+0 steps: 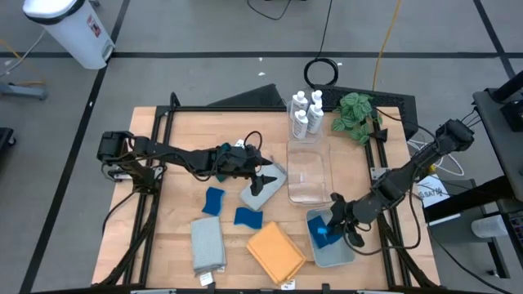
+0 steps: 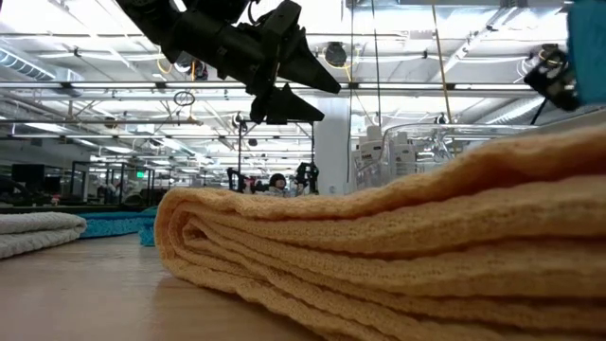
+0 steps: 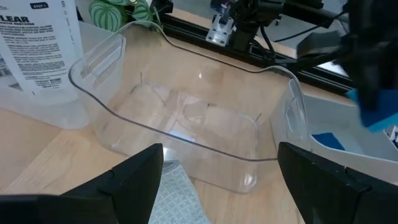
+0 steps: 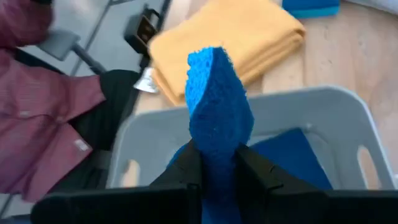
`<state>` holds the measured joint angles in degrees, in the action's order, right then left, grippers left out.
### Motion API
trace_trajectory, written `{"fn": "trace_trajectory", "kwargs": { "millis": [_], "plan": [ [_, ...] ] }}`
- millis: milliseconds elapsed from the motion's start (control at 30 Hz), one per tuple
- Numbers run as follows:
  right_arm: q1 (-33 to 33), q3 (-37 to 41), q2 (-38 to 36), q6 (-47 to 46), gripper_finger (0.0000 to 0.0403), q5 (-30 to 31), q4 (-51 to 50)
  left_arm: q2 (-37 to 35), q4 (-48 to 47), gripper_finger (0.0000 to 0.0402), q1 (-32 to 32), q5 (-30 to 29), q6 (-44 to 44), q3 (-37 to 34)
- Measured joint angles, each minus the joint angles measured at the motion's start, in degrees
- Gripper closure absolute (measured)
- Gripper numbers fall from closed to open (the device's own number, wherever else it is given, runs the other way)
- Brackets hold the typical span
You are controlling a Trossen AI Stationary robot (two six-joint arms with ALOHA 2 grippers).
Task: Pick & Place Kitchen Items
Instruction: Put the blue sponge into the gray bin
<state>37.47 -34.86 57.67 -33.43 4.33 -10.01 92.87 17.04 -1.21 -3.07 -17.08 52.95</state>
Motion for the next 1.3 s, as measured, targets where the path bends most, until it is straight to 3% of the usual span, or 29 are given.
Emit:
{"fn": "trace_trajectory", "kwargs": {
  "millis": [333,933,1100,1200,1300],
  "plan": [
    [0.2,8.2,0.0,-3.0,0.0360,1.3,6.0,0.0,0.0,0.0080,0.0,0.0,0.1,0.0],
    [0.2,9.7,0.0,-1.5,0.0356,1.7,6.0,0.0,0.0,0.0080,0.0,0.0,0.2,0.0],
    [0.2,9.7,0.0,2.3,0.0321,1.7,7.3,0.0,0.0,0.0080,0.0,-0.1,0.2,0.0],
    [0.2,9.7,0.0,5.0,0.0281,1.4,9.9,0.0,0.0,0.0080,0.0,0.0,0.2,0.0],
    [0.1,9.7,-1.3,6.5,0.0235,-2.9,10.9,0.0,0.0,0.0080,0.0,0.0,0.2,0.0]
  ]
}}
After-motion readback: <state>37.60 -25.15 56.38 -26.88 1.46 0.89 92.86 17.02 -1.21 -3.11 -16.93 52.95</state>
